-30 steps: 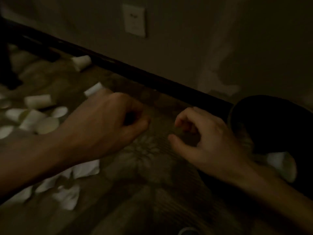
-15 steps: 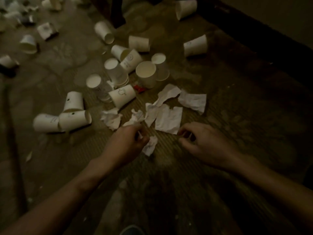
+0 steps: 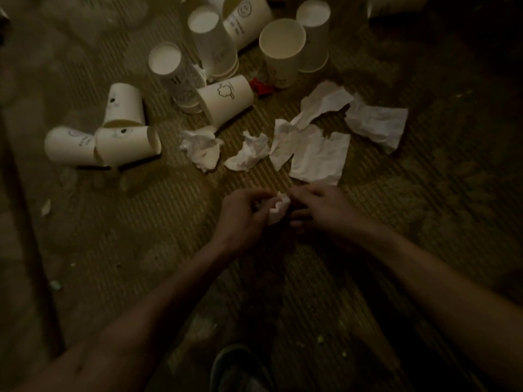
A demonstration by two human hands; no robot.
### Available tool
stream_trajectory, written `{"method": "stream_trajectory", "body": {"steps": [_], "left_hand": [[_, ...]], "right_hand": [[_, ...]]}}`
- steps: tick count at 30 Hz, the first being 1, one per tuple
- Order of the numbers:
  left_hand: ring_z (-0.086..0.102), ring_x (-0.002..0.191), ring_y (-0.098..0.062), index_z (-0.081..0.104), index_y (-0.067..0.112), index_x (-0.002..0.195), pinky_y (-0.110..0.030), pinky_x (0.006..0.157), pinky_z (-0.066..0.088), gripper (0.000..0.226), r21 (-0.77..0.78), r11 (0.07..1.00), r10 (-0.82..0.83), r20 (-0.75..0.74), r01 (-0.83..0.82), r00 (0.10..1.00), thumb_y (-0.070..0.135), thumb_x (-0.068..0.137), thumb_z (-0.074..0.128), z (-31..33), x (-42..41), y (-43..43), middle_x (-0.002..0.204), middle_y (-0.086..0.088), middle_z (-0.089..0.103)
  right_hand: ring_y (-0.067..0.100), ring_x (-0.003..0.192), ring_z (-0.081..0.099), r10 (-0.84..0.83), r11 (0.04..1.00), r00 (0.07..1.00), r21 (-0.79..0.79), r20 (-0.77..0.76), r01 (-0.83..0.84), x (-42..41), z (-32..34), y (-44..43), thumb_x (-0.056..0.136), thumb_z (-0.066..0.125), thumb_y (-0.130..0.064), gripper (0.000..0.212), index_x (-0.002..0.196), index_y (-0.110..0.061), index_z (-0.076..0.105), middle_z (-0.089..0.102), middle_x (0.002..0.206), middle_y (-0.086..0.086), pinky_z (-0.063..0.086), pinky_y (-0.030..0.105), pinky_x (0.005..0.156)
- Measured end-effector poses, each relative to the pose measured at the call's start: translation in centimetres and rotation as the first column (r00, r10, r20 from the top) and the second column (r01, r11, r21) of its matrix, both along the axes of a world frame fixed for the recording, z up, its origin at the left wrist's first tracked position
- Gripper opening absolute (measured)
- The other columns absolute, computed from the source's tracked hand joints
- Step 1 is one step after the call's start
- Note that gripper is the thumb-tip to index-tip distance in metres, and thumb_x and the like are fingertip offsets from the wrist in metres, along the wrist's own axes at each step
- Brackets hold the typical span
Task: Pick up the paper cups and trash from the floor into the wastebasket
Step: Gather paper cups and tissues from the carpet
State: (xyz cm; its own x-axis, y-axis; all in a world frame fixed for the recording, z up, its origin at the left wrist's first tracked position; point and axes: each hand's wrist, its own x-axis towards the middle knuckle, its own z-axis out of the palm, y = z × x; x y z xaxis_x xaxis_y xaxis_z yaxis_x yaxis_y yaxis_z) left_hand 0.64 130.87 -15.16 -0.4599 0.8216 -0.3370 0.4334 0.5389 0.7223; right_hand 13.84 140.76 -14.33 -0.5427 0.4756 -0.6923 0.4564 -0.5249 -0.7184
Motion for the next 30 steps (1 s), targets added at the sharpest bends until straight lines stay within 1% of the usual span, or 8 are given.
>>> {"method": "stream_trajectory", "body": {"steps": [4, 7, 10, 13, 18, 22, 25, 30], "left_hand": [[0.069, 0.08, 0.0, 0.071, 0.028, 0.088, -0.017, 0.065, 0.052, 0.006, 0.109, 0.962, 0.231, 0.158, -0.249, 0.96, 0.023, 0.085, 0.074, 0.5, 2.0, 0.4, 0.083, 0.013, 0.073], [0.069, 0.079, 0.003, 0.071, 0.028, 0.088, -0.015, 0.063, 0.052, 0.007, 0.169, 0.966, 0.161, 0.197, -0.195, 0.967, 0.024, 0.085, 0.075, 1.4, 3.9, 1.0, 0.08, 0.016, 0.073], [0.068, 0.088, 0.003, 0.076, 0.024, 0.102, -0.02, 0.076, 0.055, 0.013, 0.196, 0.98, -0.041, 0.113, 0.018, 0.993, 0.025, 0.094, 0.066, 2.7, 4.9, 1.8, 0.094, 0.017, 0.074], [0.067, 0.089, -0.003, 0.078, 0.022, 0.101, -0.029, 0.079, 0.053, 0.017, 0.233, 0.958, -0.18, 0.023, 0.17, 0.983, 0.026, 0.097, 0.062, 4.0, 5.5, 3.1, 0.098, 0.009, 0.075], [0.059, 0.09, -0.003, 0.068, 0.022, 0.104, -0.03, 0.078, 0.054, 0.016, 0.24, 0.971, 0.06, -0.18, -0.016, 0.982, 0.032, 0.096, 0.059, 4.3, 4.4, 6.3, 0.105, 0.004, 0.063], [0.048, 0.127, -0.03, 0.03, 0.029, 0.153, -0.042, 0.1, 0.047, 0.078, -0.048, 0.989, -0.149, -0.324, 0.141, 0.934, 0.057, 0.087, 0.064, 2.7, 2.6, 9.1, 0.148, -0.015, 0.036], [0.041, 0.13, -0.035, 0.008, 0.033, 0.158, -0.044, 0.1, 0.04, 0.104, -0.202, 0.956, -0.276, -0.362, 0.214, 0.89, 0.07, 0.078, 0.063, 0.6, 2.2, 10.2, 0.146, -0.02, 0.033], [0.048, 0.114, -0.028, 0.043, 0.015, 0.143, -0.029, 0.084, 0.033, 0.08, -0.107, 0.972, -0.234, -0.442, 0.208, 0.866, 0.055, 0.081, 0.071, -1.8, 2.6, 10.1, 0.127, -0.015, 0.05]], "right_hand": [[0.021, 0.089, 0.074, -0.154, 0.95, 0.987, -0.281, -0.037, 0.137, -0.1, 1.1, -0.5, 0.102, 0.04, -0.046, 0.046, 0.105, -0.012, 0.07, 0.076, 0.097, 0.005, 0.061, 0.039, 0.071], [0.02, 0.085, 0.074, -0.251, 0.906, 0.967, -0.361, -0.045, 0.219, -0.2, 1.6, -0.4, 0.102, 0.038, -0.051, 0.051, 0.105, -0.01, 0.068, 0.076, 0.092, 0.007, 0.059, 0.037, 0.07], [0.019, 0.086, 0.073, -0.307, 0.913, 0.951, -0.291, -0.028, 0.286, 0.3, 2.0, 0.2, 0.102, 0.04, -0.049, 0.048, 0.103, -0.01, 0.068, 0.075, 0.09, 0.007, 0.057, 0.034, 0.072], [0.014, 0.071, 0.074, -0.416, 0.904, 0.909, -0.105, 0.001, 0.414, 1.7, 1.9, 1.1, 0.1, 0.048, -0.043, 0.042, 0.086, -0.01, 0.07, 0.075, 0.073, 0.003, 0.056, 0.028, 0.06], [0.004, 0.038, 0.051, -0.511, 0.86, 0.852, 0.077, 0.117, 0.505, 4.0, 1.0, 3.2, 0.098, 0.05, -0.046, 0.044, 0.068, -0.015, 0.06, 0.059, 0.047, -0.006, 0.035, 0.015, 0.035], [0.005, 0.039, 0.045, -0.513, 0.856, 0.852, -0.018, 0.101, 0.517, 5.4, 0.7, 3.7, 0.098, 0.05, -0.048, 0.043, 0.069, -0.017, 0.057, 0.057, 0.05, -0.005, 0.032, 0.017, 0.037], [0.007, 0.043, 0.046, -0.507, 0.859, 0.86, -0.055, 0.06, 0.509, 6.0, 0.7, 3.5, 0.099, 0.049, -0.047, 0.042, 0.072, -0.016, 0.057, 0.058, 0.056, -0.002, 0.032, 0.02, 0.038], [0.008, 0.045, 0.047, -0.519, 0.85, 0.855, -0.105, 0.011, 0.517, 6.9, 0.8, 3.5, 0.098, 0.051, -0.046, 0.041, 0.072, -0.015, 0.058, 0.056, 0.054, -0.002, 0.036, 0.02, 0.042]]}}
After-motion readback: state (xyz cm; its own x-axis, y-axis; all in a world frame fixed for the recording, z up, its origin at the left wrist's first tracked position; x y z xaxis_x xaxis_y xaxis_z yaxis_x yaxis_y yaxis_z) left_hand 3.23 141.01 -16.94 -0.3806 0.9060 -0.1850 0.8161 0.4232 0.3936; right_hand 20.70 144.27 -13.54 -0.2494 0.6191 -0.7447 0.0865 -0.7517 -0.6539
